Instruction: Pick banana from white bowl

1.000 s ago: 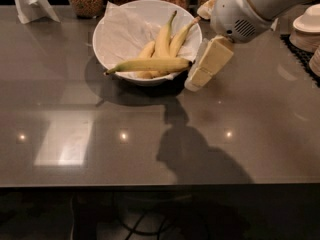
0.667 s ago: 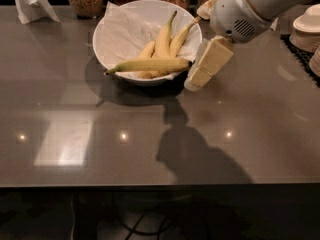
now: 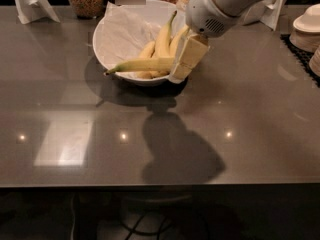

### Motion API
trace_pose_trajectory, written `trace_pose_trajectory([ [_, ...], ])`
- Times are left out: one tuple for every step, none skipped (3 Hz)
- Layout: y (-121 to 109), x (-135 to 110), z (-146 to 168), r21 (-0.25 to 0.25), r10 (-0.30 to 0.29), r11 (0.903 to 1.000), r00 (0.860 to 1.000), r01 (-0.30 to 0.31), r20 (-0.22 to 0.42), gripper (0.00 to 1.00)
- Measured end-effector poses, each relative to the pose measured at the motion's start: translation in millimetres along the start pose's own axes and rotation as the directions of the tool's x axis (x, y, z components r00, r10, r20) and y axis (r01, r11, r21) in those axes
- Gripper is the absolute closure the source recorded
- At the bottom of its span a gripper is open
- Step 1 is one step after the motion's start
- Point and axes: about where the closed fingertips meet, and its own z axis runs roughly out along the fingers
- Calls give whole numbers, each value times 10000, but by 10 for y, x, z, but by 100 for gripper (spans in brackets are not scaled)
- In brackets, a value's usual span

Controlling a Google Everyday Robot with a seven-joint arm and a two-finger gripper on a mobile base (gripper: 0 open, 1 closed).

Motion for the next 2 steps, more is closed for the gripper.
trace_pose_trajectory([
  [-135,-121,224,-44,-490,9988,9988,490,-37,7],
  [-202,-162,426,-251,-647,9976,9978,644,-142,26],
])
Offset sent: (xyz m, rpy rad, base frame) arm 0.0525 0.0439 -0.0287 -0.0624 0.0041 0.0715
